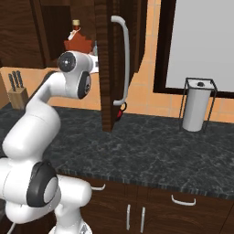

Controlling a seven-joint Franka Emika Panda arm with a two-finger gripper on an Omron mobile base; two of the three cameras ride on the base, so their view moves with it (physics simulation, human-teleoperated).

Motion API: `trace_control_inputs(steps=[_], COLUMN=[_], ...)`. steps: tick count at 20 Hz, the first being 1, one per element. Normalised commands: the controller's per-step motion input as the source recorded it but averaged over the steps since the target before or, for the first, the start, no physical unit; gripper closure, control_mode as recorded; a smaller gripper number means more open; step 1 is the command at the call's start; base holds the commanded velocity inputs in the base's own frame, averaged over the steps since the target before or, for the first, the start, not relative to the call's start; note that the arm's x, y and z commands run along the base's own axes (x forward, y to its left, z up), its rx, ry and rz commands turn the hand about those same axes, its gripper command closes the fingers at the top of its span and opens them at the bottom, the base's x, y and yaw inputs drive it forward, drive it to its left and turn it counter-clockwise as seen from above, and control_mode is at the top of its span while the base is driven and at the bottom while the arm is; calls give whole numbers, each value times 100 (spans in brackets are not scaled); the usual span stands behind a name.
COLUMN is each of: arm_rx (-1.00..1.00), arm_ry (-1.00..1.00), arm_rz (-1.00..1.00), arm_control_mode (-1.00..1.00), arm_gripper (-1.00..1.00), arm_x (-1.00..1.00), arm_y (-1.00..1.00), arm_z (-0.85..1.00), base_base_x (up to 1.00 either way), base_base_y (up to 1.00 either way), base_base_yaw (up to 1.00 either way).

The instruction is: Put the shaker and condiment bottle from the counter next to their counterparts in the cabinet.

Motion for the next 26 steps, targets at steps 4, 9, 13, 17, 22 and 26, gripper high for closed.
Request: trace_control_inputs(steps=[4,9,13,17,22,26], arm_rx=[0,0,0,0,0,-6], arm_ry=[16,13,10,1,-4,-10], arm_rz=[5,6,5,2,0,0], arm_control_mode=[-100,-100,-100,-100,-100,-100], arm_gripper=[100,100,100,100,100,100], arm_x=[27,29,34,44,39,12], arm_y=[0,0,0,0,0,3], arm_z=[0,-2,-3,-3,-1,-27], base_base_x=[0,0,0,0,0,0], base_base_y=[0,0,0,0,0,0], base_base_yaw=[0,0,0,0,0,0])
